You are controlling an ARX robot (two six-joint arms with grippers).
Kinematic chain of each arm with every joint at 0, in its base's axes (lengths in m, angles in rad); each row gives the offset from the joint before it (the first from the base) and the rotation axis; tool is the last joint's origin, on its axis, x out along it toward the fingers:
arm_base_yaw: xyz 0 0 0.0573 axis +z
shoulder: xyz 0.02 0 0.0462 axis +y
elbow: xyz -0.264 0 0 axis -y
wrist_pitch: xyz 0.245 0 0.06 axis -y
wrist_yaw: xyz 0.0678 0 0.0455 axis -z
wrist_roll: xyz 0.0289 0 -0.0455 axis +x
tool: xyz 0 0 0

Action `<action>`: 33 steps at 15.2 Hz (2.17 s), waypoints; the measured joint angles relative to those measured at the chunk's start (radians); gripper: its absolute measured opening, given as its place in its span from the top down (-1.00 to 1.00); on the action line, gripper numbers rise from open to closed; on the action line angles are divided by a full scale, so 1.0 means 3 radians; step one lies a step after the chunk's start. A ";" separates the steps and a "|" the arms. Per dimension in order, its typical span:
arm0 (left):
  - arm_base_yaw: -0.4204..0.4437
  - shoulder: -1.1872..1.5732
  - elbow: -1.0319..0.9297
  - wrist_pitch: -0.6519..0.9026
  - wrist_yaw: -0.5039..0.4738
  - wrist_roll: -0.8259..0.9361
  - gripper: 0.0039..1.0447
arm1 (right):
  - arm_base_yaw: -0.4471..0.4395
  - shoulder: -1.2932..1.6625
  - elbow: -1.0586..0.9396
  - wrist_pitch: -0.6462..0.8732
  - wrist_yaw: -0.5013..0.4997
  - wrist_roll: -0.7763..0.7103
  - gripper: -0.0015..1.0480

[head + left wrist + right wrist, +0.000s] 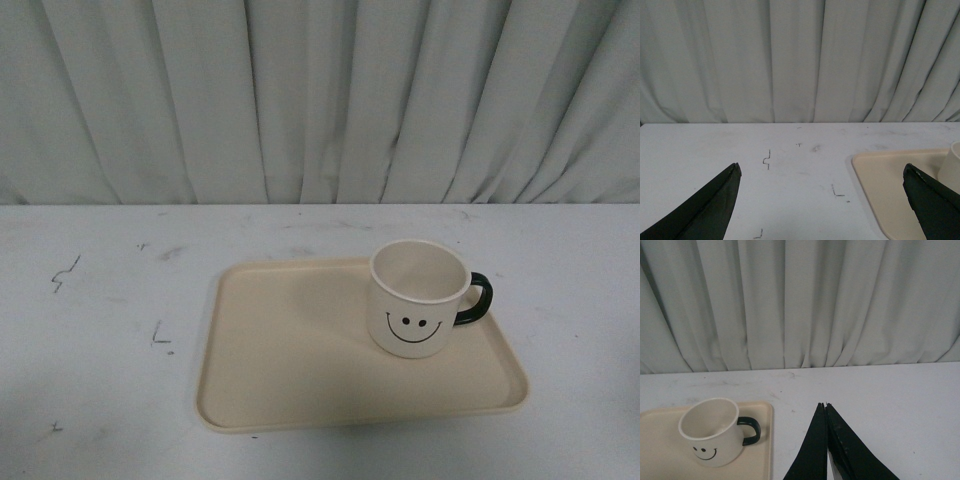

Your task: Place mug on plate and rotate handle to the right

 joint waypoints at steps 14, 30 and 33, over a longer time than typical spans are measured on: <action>-0.0001 0.0000 0.0000 0.0000 0.0000 0.0000 -0.88 | 0.0000 -0.1373 -0.0248 -0.1052 -0.0004 0.0003 0.96; 0.0000 0.0000 0.0000 0.0000 0.0001 0.0000 -0.88 | 0.0000 -0.2387 -0.0247 -0.2104 -0.0008 0.0010 0.96; 0.0000 0.0000 0.0000 0.0001 0.0000 0.0000 -0.88 | 0.0000 -0.2387 -0.0247 -0.2103 -0.0008 0.0010 0.84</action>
